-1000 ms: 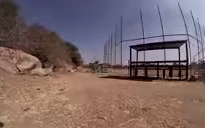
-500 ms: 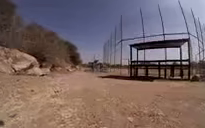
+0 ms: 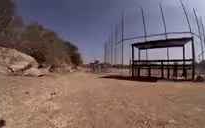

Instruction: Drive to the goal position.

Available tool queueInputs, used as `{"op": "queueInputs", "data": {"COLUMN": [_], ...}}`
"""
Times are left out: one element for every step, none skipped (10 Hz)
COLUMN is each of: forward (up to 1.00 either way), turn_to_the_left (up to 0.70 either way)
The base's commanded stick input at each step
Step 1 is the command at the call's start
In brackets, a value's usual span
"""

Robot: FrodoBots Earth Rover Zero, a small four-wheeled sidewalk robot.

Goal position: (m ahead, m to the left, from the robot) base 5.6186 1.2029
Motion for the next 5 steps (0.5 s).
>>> {"op": "queueInputs", "data": {"forward": [0.5,0.5,0.5,0.5,0.5], "turn_to_the_left": [0.0,0.0,0.0,0.0,0.0]}}
